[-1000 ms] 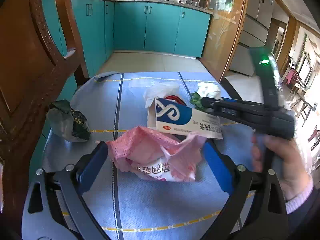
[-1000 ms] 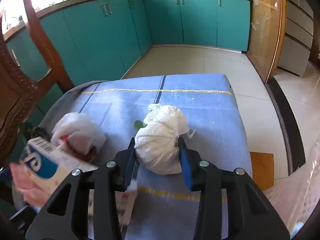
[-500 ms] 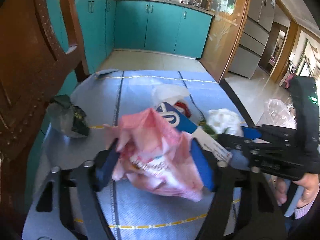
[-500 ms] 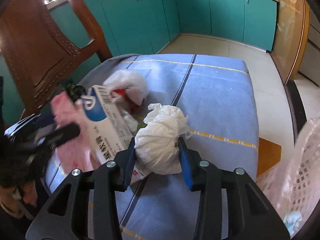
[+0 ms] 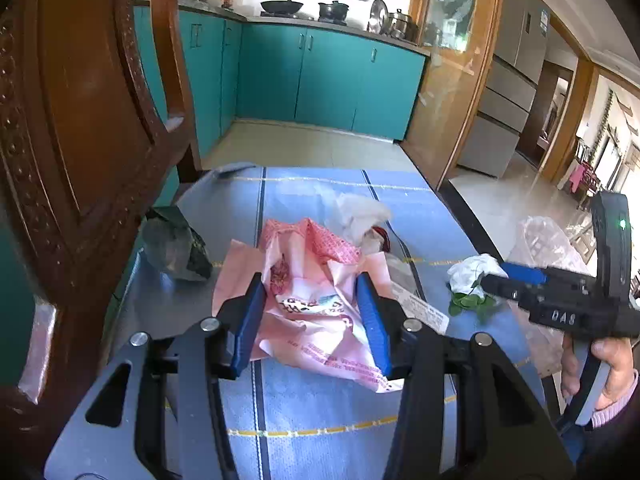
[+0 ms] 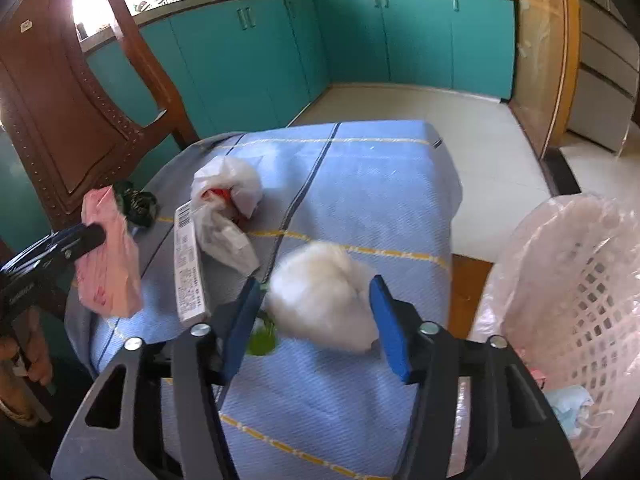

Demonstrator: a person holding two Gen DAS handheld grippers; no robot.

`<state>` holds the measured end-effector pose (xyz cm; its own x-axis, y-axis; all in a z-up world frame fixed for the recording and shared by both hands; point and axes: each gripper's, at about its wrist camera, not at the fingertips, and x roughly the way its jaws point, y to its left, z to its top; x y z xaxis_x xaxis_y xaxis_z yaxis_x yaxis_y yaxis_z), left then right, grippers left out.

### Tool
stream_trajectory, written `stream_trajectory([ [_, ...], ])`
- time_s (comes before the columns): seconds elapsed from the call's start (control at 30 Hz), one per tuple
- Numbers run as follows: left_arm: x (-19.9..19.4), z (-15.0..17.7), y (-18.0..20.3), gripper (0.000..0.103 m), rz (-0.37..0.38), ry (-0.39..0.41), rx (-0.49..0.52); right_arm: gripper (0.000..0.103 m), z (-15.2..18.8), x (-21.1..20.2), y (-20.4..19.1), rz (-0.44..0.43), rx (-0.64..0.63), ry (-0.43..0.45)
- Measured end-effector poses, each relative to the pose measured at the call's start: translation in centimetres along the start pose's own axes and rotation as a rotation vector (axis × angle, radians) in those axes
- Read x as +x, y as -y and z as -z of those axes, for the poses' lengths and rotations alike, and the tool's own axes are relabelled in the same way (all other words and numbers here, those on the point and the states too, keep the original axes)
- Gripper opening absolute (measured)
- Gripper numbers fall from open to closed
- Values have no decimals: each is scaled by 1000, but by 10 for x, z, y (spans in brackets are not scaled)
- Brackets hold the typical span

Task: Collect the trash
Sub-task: 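Grasp the white tissue ball with the right tool while the left tool grasps the pink wrapper, then lift and carry the tissue ball and pink wrapper over the wastebasket with both tools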

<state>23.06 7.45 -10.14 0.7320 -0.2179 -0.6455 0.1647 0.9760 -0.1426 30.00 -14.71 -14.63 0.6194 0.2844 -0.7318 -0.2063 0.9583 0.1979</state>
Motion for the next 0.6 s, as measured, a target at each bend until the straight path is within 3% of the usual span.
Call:
stream_trajectory([
  [0.27,12,8,6,48,-9,-65,47,60,-5,-13,6,50,-7,51],
  [0.33,15,9,7,48,-15,-80,52,60,-5,-11,4,52,-23,33],
  [0.47,22,12,5,51,-24,-116,46,60,5,3,-3,134,-82,-35],
  [0.6,28,14,6,59,-29,-138,53,55,10,16,-7,151,-107,-81],
])
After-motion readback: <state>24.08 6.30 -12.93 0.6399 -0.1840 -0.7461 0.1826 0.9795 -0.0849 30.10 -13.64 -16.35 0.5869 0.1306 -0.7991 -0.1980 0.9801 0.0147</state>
